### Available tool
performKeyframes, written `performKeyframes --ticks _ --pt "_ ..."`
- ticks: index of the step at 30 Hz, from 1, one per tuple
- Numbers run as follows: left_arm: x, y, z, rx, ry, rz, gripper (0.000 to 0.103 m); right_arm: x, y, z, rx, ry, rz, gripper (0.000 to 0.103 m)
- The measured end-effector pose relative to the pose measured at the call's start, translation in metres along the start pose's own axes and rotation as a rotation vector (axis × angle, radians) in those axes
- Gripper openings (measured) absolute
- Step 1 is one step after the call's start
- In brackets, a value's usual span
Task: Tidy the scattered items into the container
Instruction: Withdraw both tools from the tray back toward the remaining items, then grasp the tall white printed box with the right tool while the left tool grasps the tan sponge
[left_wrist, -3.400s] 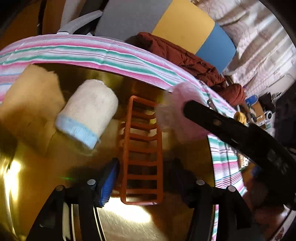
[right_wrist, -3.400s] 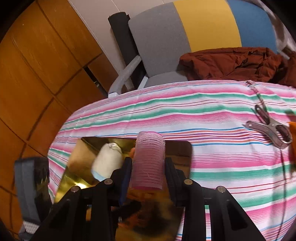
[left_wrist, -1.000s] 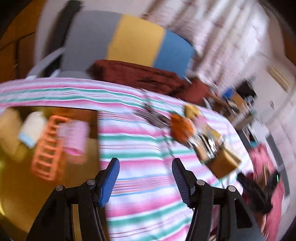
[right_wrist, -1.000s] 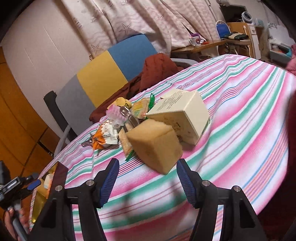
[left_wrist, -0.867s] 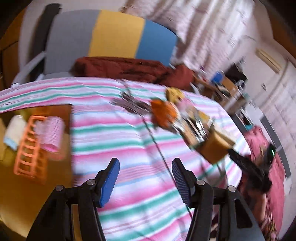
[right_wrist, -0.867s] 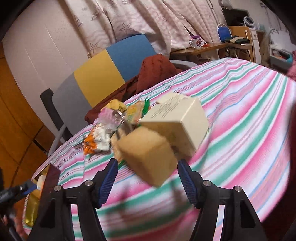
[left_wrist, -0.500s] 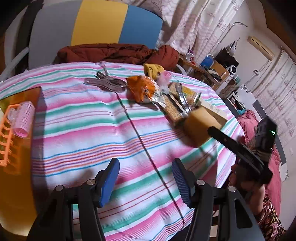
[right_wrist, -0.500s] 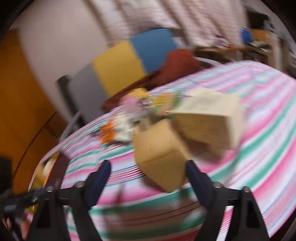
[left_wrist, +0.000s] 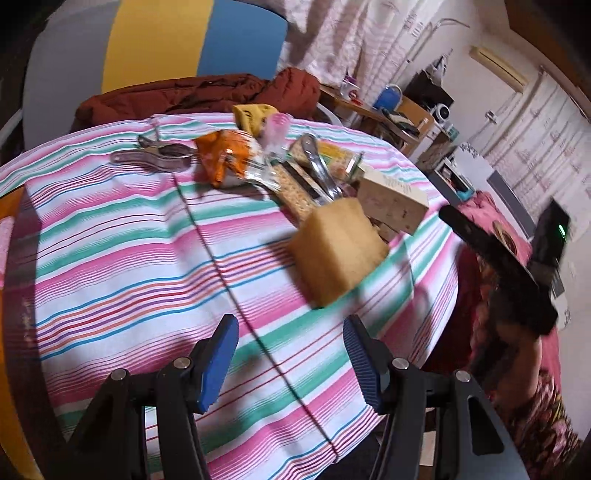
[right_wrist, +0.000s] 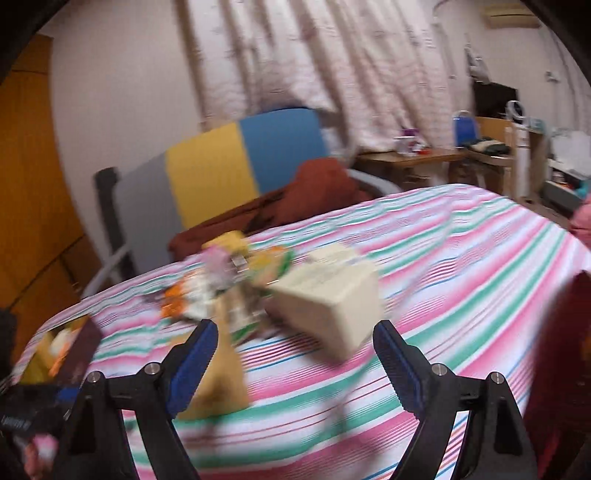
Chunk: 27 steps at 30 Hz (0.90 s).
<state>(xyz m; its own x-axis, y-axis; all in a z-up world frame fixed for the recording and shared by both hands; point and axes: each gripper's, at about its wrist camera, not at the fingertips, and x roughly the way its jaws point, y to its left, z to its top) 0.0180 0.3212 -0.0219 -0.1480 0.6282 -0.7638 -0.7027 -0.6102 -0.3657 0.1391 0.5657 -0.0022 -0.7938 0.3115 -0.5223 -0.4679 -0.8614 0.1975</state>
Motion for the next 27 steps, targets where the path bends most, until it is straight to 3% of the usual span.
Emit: performKeyframes --ticks 4,10,11,12,19,27 --pt "0.009 -0.012 0.002 0.025 0.023 -0.017 0.060 0.029 -0.009 0.015 -0.076 0.064 -0.037 0.089" --pt "0.017 -0.023 0.008 0.047 0.040 -0.026 0.060 0.063 -0.012 0.030 -0.157 0.084 -0.035 0.089" --pt "0.018 -0.024 0.009 0.051 0.040 -0.026 0.060 0.068 -0.013 0.030 -0.153 0.097 -0.020 0.087" --pt "0.019 -0.025 0.010 0.055 0.042 -0.026 0.060 0.071 -0.014 0.029 -0.149 0.106 -0.002 0.078" --pt "0.033 -0.029 0.016 0.049 0.055 -0.033 0.060 0.051 0.010 0.000 -0.152 0.089 0.013 0.062" --pt "0.045 -0.041 0.024 0.016 0.073 -0.048 0.060 0.036 0.010 -0.031 -0.009 0.100 0.022 0.054"
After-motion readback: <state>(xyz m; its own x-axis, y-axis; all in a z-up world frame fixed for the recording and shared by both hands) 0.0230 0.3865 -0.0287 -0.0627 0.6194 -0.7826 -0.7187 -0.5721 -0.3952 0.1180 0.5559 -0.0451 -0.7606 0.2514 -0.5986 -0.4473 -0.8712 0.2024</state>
